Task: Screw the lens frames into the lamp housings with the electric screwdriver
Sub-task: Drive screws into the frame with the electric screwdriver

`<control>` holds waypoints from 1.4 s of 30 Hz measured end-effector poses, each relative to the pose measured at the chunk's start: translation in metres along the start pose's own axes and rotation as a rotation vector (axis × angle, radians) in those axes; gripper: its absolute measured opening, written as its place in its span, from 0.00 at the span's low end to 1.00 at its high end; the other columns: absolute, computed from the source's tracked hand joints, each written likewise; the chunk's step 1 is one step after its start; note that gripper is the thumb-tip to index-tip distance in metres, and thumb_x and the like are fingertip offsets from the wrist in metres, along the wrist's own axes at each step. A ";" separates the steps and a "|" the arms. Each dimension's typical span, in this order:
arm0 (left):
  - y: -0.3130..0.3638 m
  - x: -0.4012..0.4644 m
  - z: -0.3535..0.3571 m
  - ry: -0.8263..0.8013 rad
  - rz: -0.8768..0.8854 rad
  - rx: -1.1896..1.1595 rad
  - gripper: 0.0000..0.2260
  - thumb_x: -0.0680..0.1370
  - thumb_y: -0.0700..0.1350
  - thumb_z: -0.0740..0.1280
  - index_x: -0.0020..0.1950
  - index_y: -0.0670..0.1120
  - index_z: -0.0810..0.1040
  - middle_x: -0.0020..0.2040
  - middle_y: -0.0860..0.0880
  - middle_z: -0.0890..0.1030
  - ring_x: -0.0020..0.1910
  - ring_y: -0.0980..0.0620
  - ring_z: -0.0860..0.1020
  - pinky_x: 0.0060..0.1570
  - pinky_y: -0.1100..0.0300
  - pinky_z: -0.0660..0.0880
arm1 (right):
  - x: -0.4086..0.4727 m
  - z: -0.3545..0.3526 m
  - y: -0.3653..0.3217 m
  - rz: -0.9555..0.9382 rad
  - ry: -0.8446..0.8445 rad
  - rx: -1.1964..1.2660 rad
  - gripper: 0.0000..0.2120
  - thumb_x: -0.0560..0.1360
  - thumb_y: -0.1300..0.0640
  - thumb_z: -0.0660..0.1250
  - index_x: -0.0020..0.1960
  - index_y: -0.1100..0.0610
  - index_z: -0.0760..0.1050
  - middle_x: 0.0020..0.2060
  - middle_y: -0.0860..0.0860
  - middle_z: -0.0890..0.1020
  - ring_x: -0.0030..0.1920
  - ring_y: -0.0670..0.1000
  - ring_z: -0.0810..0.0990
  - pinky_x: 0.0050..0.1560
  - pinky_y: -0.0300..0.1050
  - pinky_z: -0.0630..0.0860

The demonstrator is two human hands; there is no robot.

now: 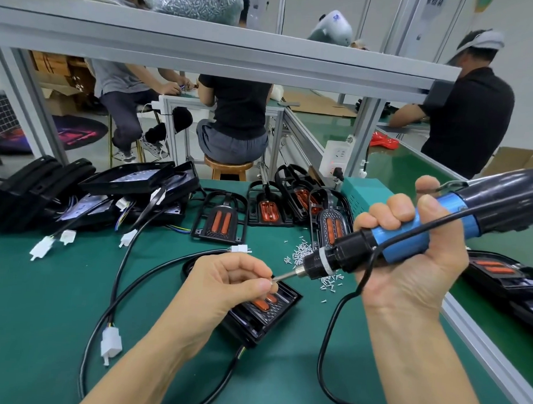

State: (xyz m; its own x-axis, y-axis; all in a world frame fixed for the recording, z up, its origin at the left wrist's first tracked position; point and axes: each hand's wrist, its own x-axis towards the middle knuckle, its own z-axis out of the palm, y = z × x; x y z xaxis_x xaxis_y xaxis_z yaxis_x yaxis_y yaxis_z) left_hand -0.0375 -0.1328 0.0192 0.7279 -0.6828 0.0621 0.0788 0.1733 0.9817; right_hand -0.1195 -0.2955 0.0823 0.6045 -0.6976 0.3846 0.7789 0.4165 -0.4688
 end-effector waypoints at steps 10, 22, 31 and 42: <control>-0.004 0.001 0.001 0.005 0.007 0.014 0.05 0.66 0.37 0.73 0.38 0.46 0.84 0.37 0.39 0.84 0.33 0.51 0.80 0.37 0.66 0.76 | -0.001 0.000 0.000 -0.003 -0.019 -0.007 0.07 0.70 0.58 0.58 0.45 0.52 0.73 0.27 0.45 0.70 0.26 0.44 0.69 0.32 0.36 0.71; -0.005 0.002 0.007 0.116 0.105 0.272 0.12 0.70 0.32 0.73 0.40 0.50 0.84 0.37 0.46 0.84 0.37 0.50 0.82 0.45 0.59 0.78 | -0.001 -0.005 0.006 -0.044 0.004 -0.059 0.06 0.70 0.59 0.58 0.45 0.52 0.71 0.26 0.45 0.70 0.26 0.44 0.69 0.32 0.37 0.71; -0.005 0.012 0.002 0.009 0.068 0.339 0.10 0.71 0.34 0.73 0.40 0.50 0.84 0.37 0.48 0.84 0.38 0.52 0.82 0.43 0.63 0.78 | 0.002 -0.015 0.008 -0.066 0.048 -0.036 0.06 0.70 0.59 0.59 0.45 0.52 0.71 0.26 0.45 0.70 0.26 0.44 0.69 0.32 0.36 0.70; -0.005 0.064 0.014 -0.212 0.037 0.801 0.07 0.72 0.39 0.74 0.39 0.51 0.83 0.33 0.56 0.81 0.33 0.61 0.77 0.40 0.68 0.73 | 0.019 -0.045 0.010 -0.090 0.137 -0.091 0.06 0.69 0.60 0.61 0.45 0.53 0.71 0.26 0.46 0.70 0.27 0.45 0.69 0.32 0.37 0.69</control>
State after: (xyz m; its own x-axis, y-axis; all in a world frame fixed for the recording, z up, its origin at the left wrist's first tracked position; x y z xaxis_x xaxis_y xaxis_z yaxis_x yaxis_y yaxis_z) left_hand -0.0008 -0.1874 0.0208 0.5701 -0.8200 0.0510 -0.5103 -0.3048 0.8042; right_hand -0.1078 -0.3305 0.0494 0.4999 -0.8052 0.3189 0.8066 0.2988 -0.5101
